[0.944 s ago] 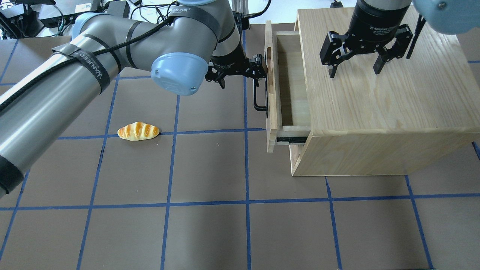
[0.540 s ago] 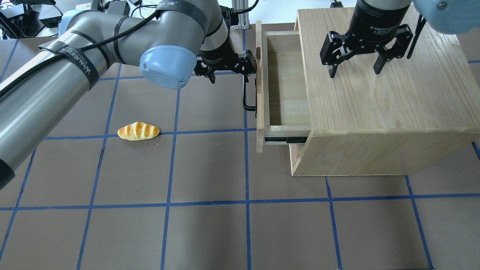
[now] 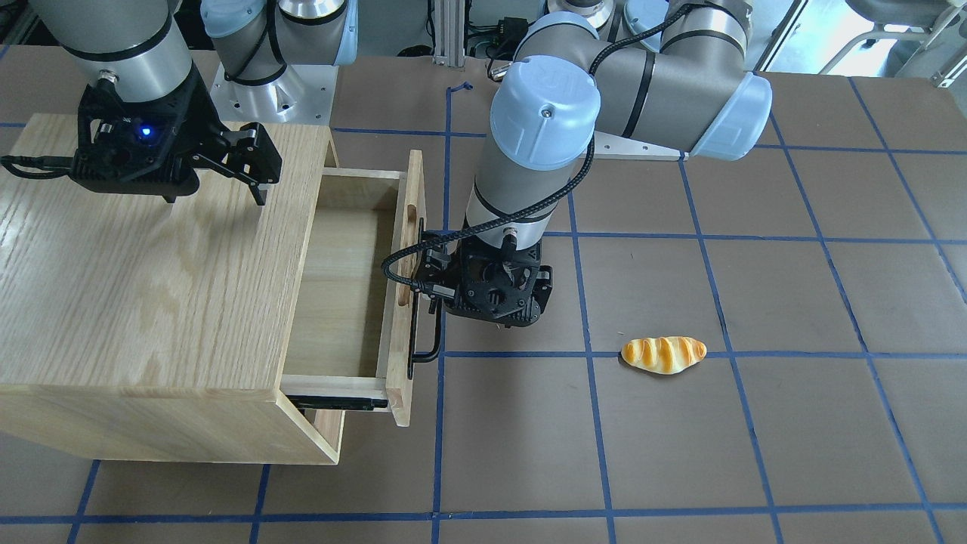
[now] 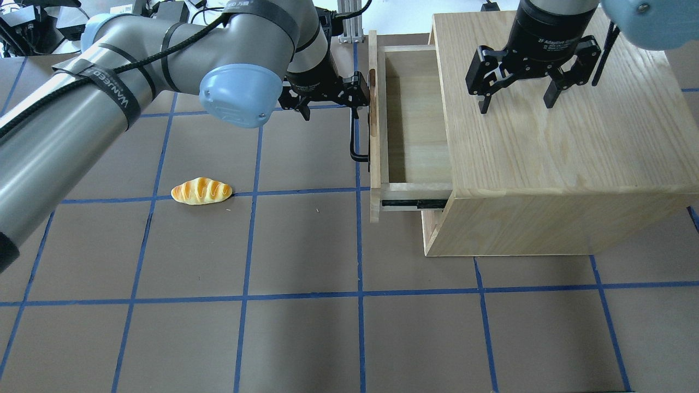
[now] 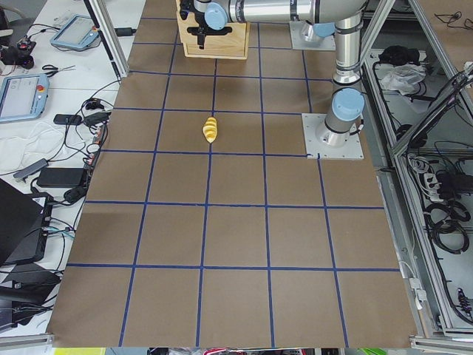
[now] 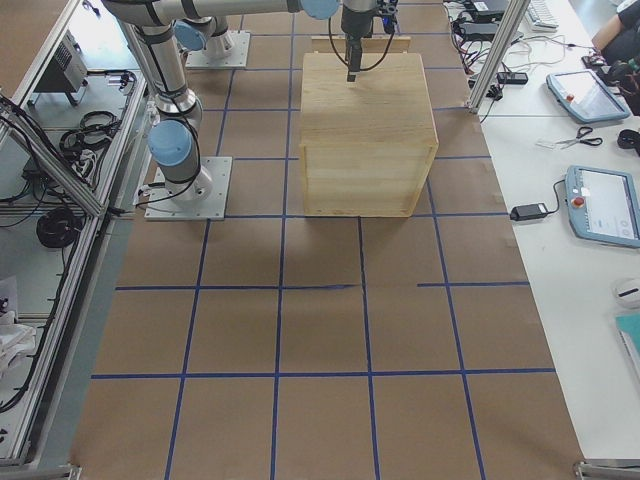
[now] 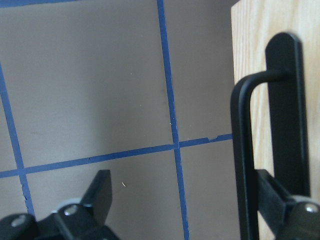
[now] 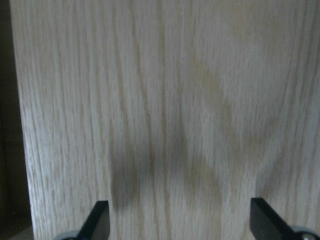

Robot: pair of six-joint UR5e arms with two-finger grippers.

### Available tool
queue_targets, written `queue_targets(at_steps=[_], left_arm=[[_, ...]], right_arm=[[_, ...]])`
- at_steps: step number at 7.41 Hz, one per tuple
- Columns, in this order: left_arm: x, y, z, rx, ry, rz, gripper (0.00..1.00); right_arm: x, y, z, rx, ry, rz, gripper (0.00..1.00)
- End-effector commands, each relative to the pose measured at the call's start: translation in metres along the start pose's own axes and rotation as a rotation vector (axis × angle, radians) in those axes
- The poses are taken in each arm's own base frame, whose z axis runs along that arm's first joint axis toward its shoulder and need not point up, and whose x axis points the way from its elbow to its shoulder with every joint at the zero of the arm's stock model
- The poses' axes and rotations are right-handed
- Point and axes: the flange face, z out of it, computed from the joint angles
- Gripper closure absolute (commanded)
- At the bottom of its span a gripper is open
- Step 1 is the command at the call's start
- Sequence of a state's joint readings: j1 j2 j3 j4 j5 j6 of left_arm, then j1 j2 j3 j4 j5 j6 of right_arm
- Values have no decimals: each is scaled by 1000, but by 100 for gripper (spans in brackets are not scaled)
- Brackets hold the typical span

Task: Open upper drawer
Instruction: 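Keep pulling the drawer farther open with the left gripper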

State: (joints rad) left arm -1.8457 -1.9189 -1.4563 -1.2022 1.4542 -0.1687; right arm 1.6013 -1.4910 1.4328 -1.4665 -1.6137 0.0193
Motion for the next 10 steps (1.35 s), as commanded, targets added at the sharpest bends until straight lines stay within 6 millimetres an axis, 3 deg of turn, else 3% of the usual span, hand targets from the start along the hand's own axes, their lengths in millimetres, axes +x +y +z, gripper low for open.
queue_targets(at_steps=[1, 10], left_arm=[[-1, 0, -1, -7, -4, 19, 0], [-33, -6, -7, -23, -53, 37, 0]], right_arm=[[0, 0, 0, 0, 0, 0, 0], [0, 0, 0, 0, 0, -1, 0]])
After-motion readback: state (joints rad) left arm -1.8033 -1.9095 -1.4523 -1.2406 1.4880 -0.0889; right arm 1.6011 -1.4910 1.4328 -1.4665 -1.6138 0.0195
